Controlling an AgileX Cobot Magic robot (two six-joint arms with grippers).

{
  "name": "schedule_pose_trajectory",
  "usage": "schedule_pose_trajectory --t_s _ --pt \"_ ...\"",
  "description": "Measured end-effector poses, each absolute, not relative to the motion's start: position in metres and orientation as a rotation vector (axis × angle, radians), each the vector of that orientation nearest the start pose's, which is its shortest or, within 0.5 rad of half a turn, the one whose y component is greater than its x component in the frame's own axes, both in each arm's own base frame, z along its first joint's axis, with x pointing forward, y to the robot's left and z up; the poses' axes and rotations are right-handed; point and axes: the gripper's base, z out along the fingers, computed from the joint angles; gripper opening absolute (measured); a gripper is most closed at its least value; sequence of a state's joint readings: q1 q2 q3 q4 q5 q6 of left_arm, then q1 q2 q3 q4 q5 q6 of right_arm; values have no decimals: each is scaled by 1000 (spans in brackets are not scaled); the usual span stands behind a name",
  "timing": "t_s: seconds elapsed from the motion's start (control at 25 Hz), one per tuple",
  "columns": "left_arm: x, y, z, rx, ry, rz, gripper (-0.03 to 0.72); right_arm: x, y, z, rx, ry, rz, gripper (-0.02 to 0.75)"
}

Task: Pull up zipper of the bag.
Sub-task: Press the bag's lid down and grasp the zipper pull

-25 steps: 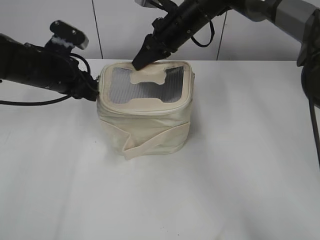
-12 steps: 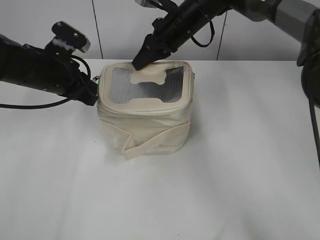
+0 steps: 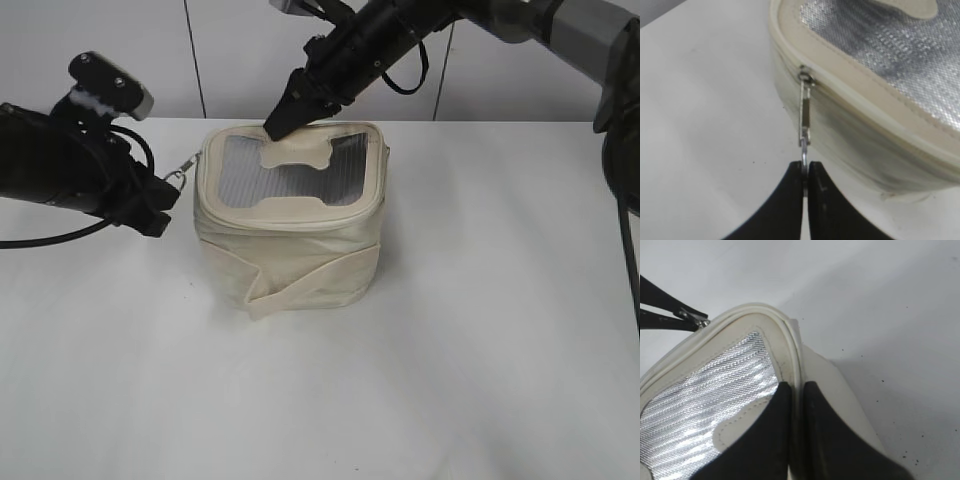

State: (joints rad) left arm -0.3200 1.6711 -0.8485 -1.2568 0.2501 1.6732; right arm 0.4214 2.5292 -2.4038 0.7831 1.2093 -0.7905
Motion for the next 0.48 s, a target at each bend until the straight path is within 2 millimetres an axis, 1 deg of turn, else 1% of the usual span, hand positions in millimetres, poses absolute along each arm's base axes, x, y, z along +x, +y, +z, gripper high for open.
schedule_pose_trajectory --t_s 0.16,0.28,0.48 --pt "296 -122 186 959 2163 -244 10 463 274 205 -1269 2199 944 48" --pt "295 -122 189 948 2157 -252 10 463 274 205 -1269 2199 944 48" --pt "291 -124 187 964 2164 -300 10 463 274 205 -1269 2199 944 48"
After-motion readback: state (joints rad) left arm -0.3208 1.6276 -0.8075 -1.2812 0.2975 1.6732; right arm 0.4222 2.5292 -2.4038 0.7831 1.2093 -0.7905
